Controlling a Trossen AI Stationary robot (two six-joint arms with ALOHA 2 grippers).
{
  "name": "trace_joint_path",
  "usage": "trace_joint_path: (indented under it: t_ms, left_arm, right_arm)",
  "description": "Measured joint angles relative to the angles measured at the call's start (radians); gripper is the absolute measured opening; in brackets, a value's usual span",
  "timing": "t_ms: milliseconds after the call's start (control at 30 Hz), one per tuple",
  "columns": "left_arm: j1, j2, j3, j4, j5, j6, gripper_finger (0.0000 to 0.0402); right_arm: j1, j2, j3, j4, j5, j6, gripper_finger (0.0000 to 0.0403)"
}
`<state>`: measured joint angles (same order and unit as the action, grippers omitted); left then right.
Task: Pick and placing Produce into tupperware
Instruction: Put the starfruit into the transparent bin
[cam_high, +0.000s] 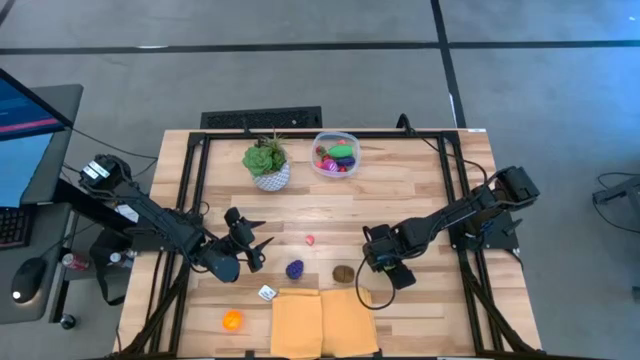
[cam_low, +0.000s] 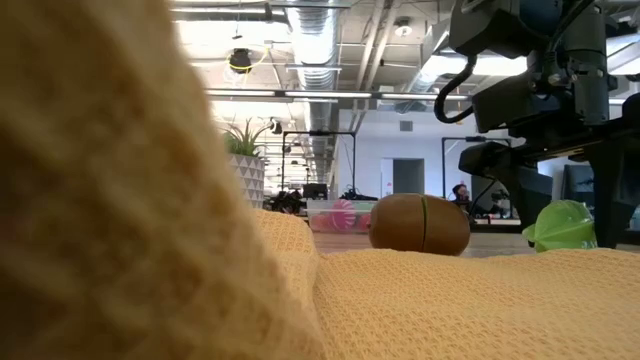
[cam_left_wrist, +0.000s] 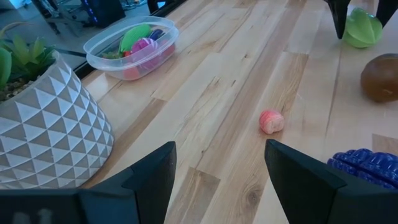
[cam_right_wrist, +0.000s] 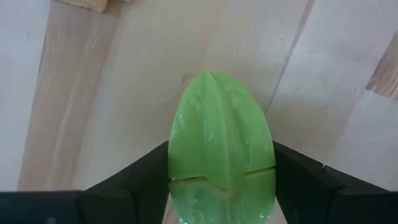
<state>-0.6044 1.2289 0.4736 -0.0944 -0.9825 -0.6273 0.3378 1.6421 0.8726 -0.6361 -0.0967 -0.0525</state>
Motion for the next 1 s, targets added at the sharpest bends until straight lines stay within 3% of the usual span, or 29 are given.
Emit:
trace_joint_path:
  t_ms: [500,1000]
  left_arm:
    - [0.0,0.0,0.0,0.0,0.0,0.0,0.0238]
    - [0.0,0.0,0.0,0.001,0.0,0.0,0.0238]
  right_arm:
    - [-0.002,0.0,0.0,-0.004,0.0,0.037,0.0265]
    - [-0.064,-0.014,0.047,-0.126,-0.006,0.09,0.0265]
